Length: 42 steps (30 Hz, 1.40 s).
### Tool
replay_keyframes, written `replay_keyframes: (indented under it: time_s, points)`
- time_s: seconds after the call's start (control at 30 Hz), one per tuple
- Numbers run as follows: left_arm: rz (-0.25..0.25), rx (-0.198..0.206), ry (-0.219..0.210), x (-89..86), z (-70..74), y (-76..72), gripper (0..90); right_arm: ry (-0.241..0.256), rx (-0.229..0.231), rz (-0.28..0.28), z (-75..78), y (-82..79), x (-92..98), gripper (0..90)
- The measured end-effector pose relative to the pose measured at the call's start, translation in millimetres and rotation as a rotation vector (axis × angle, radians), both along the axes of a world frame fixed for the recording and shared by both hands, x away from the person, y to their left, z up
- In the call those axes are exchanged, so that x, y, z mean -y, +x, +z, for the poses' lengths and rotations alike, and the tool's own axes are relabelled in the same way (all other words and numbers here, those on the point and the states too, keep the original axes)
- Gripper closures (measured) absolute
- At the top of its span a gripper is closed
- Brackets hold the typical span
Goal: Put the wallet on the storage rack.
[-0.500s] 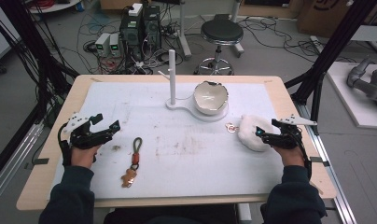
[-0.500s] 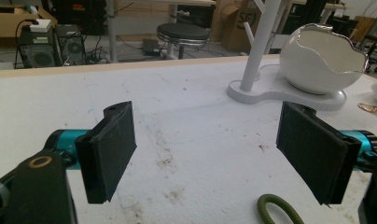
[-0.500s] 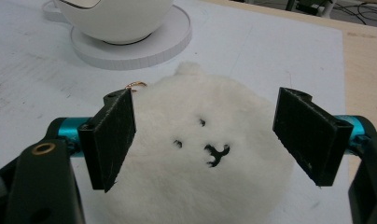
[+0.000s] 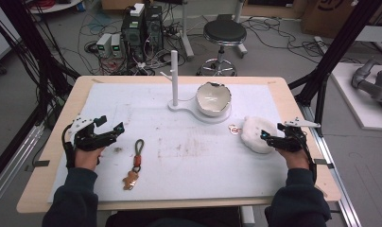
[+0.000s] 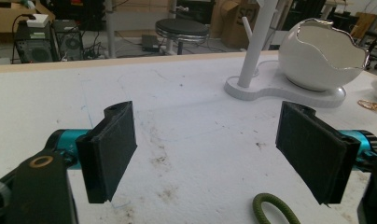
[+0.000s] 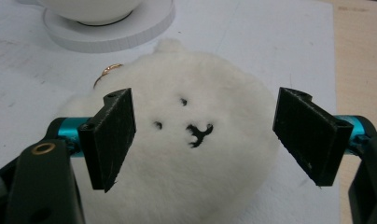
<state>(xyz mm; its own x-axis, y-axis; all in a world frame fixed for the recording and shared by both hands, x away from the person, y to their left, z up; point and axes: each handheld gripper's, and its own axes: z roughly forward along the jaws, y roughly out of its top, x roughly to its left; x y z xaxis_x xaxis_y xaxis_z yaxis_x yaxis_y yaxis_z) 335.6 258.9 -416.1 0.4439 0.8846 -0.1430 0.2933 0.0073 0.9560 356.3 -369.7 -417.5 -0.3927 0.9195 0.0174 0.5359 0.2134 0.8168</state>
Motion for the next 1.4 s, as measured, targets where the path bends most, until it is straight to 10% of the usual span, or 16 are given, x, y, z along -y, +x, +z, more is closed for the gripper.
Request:
replay_keyframes:
  time_s: [0.37, 0.77, 1.17, 1.4]
  points:
    - [-0.013, -0.009, 0.01, 3.9, -1.0, -0.3, 20.4, -0.087, -0.106, -0.03, -21.7, 23.8, -5.1, 21.0]
    - [-0.026, -0.016, 0.022, 7.5, -2.2, -0.8, 20.6, 0.008, -0.2, -0.019, -32.0, 33.8, 4.7, 20.9]
    - [-0.025, -0.025, 0.025, 7.7, -2.4, -0.8, 20.9, 0.059, -0.222, -0.012, -23.8, 27.7, 16.5, 72.1]
    - [-0.028, -0.024, 0.02, 7.9, -1.7, -0.8, 21.5, 0.105, -0.184, 0.057, -16.3, 21.3, 12.2, 81.7]
